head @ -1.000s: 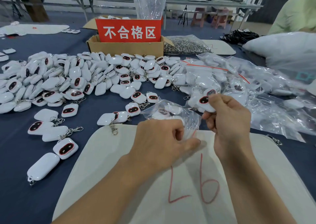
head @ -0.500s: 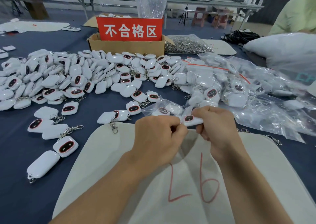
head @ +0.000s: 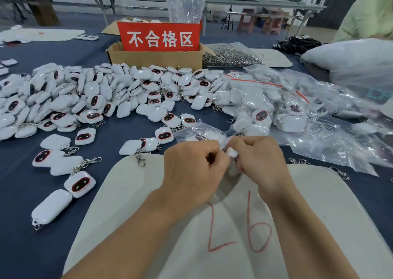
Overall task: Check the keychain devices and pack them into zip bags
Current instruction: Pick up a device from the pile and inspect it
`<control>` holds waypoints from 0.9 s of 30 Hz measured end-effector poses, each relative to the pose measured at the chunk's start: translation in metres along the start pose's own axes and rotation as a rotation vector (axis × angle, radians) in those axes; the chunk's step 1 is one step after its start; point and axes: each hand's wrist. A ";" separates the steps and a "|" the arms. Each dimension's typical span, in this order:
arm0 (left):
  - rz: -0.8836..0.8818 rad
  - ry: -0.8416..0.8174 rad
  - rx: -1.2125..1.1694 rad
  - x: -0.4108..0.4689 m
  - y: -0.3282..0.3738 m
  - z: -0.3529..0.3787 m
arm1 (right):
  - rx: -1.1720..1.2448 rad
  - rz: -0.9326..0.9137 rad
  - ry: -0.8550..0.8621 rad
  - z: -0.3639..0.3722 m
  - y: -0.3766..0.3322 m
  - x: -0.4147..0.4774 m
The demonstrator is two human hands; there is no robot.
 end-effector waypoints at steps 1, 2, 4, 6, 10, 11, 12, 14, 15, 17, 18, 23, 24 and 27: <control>-0.010 -0.001 -0.002 0.000 0.000 0.000 | 0.100 0.037 -0.017 0.000 -0.003 0.000; -0.030 -0.001 -0.003 0.000 0.000 0.000 | 0.182 0.063 -0.041 0.000 -0.005 0.000; -0.088 0.002 -0.004 0.001 0.000 0.001 | 0.266 0.072 -0.109 -0.003 -0.006 0.000; -0.130 0.007 -0.010 0.002 0.000 0.001 | 0.285 0.042 -0.174 -0.005 -0.005 -0.001; -0.046 -0.048 -0.111 0.001 0.002 0.001 | 0.154 -0.025 -0.215 -0.004 -0.002 -0.005; -0.005 -0.078 -0.153 0.000 0.003 0.000 | 0.048 -0.071 -0.193 -0.001 -0.002 -0.005; 0.029 -0.111 -0.191 -0.001 0.003 0.000 | -0.072 -0.118 -0.157 0.002 -0.001 -0.005; 0.061 -0.172 -0.242 -0.001 0.003 -0.001 | -0.305 -0.154 -0.058 0.009 -0.001 -0.006; 0.057 -0.190 -0.257 0.000 0.002 -0.002 | -0.399 -0.134 -0.018 0.011 -0.002 -0.007; 0.009 -0.193 -0.300 0.006 -0.002 -0.006 | -0.494 -0.081 0.043 0.013 -0.004 -0.007; -0.036 -0.165 -0.325 0.009 -0.005 -0.008 | -0.497 -0.056 0.070 0.012 -0.004 -0.007; -0.352 0.254 -0.061 0.039 -0.029 -0.028 | -0.503 -0.010 0.107 -0.002 -0.003 -0.008; -0.397 0.281 0.034 0.045 -0.036 -0.033 | -0.512 -0.006 0.076 -0.005 -0.004 -0.009; -0.470 0.185 0.315 0.055 -0.060 -0.045 | -0.551 -0.025 -0.024 -0.008 -0.005 -0.011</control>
Point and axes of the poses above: each hand's wrist, its own x-axis towards the middle knuckle, its own z-axis out of the palm, y = z × x, and after that the axes turned 11 degrees about -z, right-handed
